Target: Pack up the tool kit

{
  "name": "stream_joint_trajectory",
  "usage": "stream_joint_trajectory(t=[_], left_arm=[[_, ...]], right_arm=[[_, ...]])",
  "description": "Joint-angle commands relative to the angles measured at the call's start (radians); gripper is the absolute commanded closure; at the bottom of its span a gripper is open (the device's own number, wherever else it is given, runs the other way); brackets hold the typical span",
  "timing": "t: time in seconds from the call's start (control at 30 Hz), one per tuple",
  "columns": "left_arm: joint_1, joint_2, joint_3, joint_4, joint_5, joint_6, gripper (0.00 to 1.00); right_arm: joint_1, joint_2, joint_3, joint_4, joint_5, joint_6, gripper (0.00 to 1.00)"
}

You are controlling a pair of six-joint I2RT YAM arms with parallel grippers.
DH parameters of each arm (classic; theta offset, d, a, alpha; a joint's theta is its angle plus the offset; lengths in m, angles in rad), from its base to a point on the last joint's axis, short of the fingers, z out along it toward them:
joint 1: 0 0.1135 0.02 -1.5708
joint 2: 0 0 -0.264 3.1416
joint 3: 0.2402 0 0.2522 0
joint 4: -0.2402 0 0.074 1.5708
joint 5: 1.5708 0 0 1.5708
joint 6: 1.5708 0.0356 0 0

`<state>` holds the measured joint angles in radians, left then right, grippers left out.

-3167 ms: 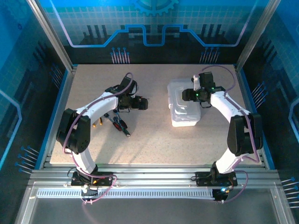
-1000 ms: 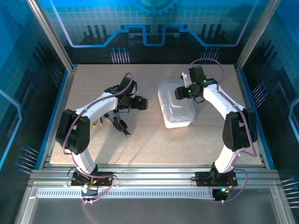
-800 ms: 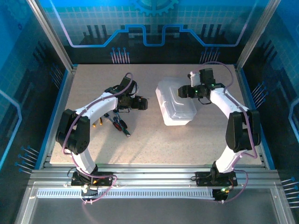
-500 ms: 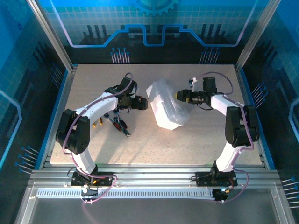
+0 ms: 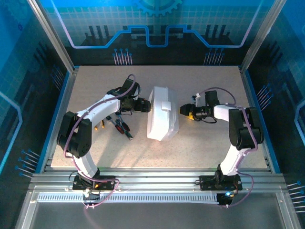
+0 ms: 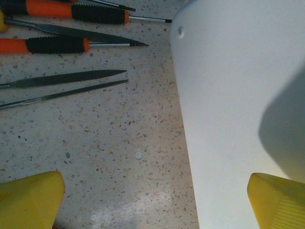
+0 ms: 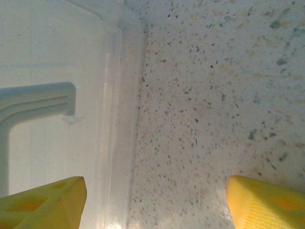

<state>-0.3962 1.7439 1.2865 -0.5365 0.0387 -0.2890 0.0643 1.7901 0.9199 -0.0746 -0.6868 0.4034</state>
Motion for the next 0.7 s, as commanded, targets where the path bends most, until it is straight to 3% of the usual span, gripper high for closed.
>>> stream_joint_trajectory(t=[0.0,0.3,0.43,0.5,0.67], left_arm=[[-0.010,-0.023,-0.009,-0.006,0.000,0.005,0.01],[-0.010,0.024,-0.002,0.008,0.010,0.002,0.01],[-0.010,0.038,-0.016,0.013,0.006,0.004,0.01],[-0.010,0.045,-0.024,0.015,0.003,0.005,0.01],[-0.009,0.059,-0.041,0.025,0.004,0.001,0.01]], right_arm=[[0.001,-0.094,0.013,-0.075,0.039,-0.019,0.21],[0.024,-0.185,0.090,-0.197,0.064,-0.063,0.14],[0.046,-0.191,0.092,-0.167,0.035,-0.055,0.08],[0.058,-0.198,0.093,-0.139,0.008,-0.043,0.01],[0.097,-0.183,0.128,-0.120,-0.022,-0.030,0.00]])
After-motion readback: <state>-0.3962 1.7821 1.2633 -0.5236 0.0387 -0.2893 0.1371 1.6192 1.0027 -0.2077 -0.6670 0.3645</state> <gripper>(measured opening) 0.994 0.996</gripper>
